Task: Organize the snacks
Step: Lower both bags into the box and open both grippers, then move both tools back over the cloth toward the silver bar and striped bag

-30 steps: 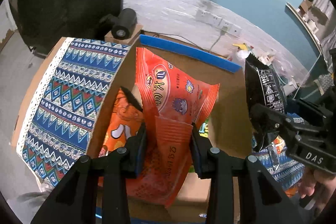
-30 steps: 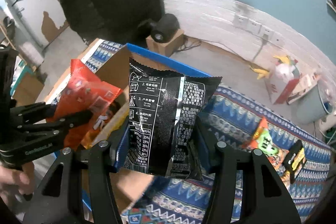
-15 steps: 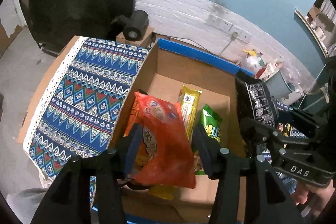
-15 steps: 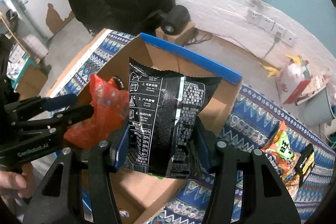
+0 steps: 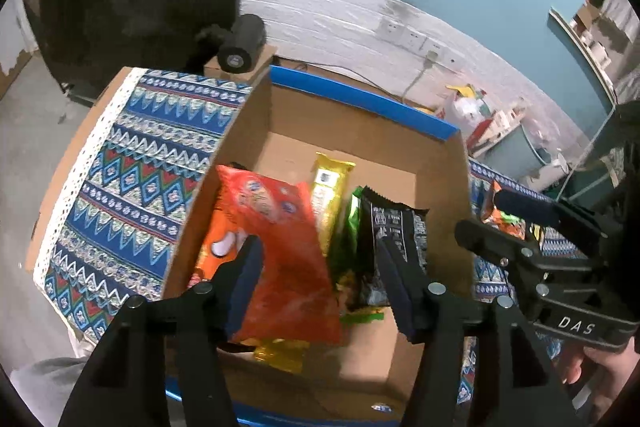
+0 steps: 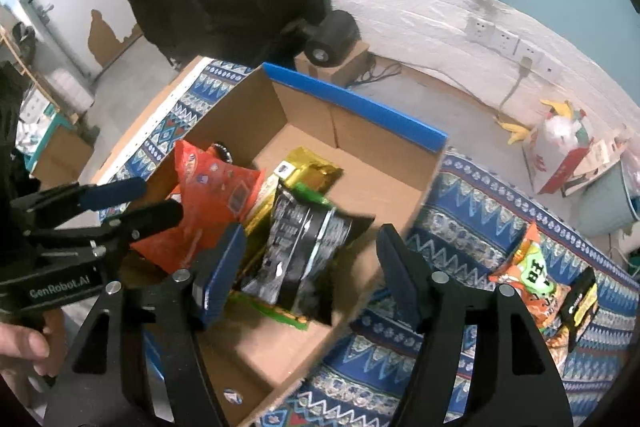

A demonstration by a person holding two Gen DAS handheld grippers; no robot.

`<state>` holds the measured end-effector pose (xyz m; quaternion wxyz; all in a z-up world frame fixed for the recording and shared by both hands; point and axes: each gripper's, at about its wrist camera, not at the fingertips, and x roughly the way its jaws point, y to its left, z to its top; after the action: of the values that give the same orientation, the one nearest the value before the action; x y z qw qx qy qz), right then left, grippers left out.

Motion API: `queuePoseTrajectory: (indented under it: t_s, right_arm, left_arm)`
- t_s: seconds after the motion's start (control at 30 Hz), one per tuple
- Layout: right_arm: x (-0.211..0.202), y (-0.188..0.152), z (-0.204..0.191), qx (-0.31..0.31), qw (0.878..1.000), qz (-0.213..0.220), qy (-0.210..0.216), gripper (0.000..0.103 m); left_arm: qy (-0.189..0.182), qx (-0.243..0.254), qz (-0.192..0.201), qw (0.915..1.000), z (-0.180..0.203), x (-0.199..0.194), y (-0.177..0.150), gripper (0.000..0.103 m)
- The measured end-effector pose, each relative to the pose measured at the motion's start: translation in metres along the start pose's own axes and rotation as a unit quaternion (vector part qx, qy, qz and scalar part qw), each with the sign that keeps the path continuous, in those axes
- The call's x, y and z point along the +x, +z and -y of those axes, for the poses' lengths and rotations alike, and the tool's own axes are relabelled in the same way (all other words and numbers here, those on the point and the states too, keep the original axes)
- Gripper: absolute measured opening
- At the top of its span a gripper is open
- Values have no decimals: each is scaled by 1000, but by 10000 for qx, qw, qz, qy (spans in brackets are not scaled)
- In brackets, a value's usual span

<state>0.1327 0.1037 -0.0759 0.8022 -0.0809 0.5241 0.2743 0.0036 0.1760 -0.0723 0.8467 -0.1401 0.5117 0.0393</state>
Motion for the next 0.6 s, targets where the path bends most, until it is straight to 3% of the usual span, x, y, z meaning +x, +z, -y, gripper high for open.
queuePoseTrajectory:
  t_s: [0.13, 0.6]
  right_arm:
    - [-11, -8, 13, 57, 9999, 61, -123, 73]
    - [-47, -49, 87, 641, 9964, 70, -545, 74]
  left_arm:
    - [5, 251, 29, 9997, 21, -1, -2, 68]
    - [-194, 765, -217, 9966, 89, 12, -13, 69]
